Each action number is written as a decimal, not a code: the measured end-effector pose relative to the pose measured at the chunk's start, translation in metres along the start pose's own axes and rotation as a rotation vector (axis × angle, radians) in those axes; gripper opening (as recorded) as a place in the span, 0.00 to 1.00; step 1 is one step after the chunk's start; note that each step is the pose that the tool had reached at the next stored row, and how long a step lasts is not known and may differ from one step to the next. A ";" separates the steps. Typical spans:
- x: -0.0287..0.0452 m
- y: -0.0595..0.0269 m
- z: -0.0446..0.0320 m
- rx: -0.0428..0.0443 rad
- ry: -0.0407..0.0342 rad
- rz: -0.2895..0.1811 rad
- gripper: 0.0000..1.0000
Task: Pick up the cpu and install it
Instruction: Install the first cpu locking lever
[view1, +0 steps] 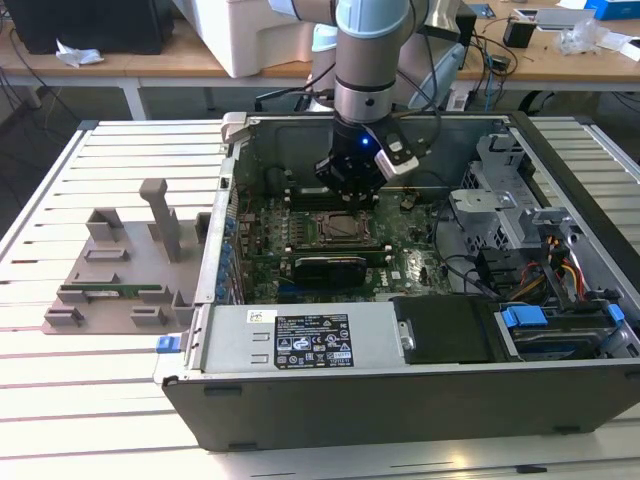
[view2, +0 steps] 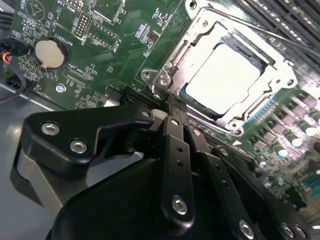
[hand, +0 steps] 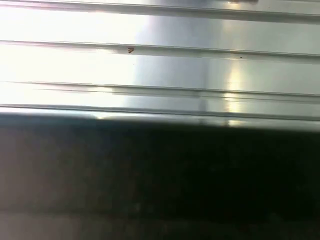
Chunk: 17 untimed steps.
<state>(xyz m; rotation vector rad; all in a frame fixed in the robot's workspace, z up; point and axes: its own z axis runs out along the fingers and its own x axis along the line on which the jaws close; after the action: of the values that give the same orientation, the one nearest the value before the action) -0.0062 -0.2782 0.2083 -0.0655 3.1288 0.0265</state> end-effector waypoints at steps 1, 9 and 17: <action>0.0000 -0.0010 -0.0019 0.0039 -0.0002 0.000 0.11; 0.0009 -0.0218 -0.0031 0.0202 0.0006 0.000 0.11; 0.0012 -0.0295 -0.0099 0.0216 0.0006 0.000 0.11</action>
<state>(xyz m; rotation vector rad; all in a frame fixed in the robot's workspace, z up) -0.0063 -0.3079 0.2176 -0.0654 3.1290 -0.0073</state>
